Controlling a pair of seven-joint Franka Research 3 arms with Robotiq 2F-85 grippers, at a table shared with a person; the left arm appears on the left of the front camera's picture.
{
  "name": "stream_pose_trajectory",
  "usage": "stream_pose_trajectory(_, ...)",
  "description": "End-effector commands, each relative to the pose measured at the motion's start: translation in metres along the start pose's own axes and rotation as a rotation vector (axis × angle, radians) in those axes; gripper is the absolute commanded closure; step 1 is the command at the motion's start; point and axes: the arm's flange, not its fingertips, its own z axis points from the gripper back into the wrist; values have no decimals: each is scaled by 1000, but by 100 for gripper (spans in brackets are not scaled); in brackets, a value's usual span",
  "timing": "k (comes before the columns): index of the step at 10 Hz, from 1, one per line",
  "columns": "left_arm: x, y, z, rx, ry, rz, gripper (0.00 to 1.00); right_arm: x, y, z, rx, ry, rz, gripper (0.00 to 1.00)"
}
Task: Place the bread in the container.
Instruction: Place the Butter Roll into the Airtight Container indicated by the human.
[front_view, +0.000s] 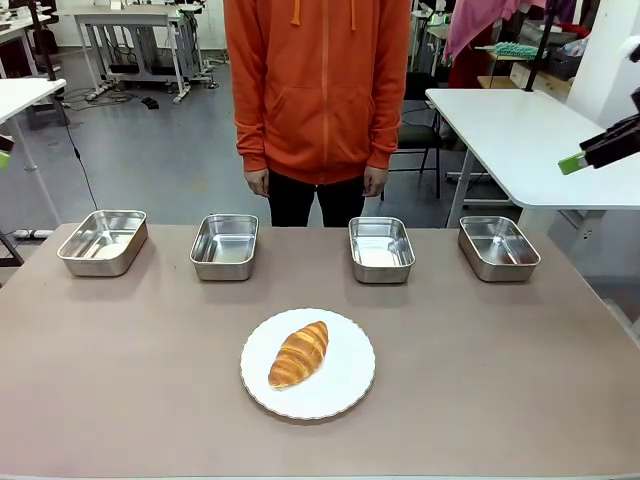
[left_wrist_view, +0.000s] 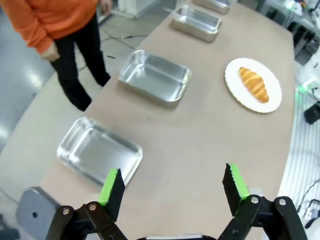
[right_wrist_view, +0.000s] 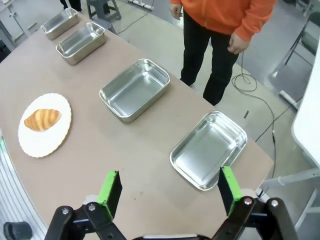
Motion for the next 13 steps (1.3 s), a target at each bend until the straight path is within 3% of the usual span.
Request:
stream_pose_trajectory(1, 13, -16, -12, -17, 1, 5, 0, 6, 5, -5, 0, 18, -35, 0)
stream_pose_trajectory(4, 13, -16, -12, -17, 1, 5, 0, 6, 5, -5, 0, 18, -35, 0)
stream_pose_trajectory(6, 9, 5, -2, 29, 53, 0, 0, 4, 6, -7, -9, 26, -20, 0)
stream_pose_trajectory(9, -3, 32, 29, 22, -55, -7, 0, -2, -46, 17, 56, -7, -21, 0)
stream_pose_trajectory(13, -3, 36, 39, 60, -103, -16, 0, -13, -63, 37, 61, -83, -23, 0)
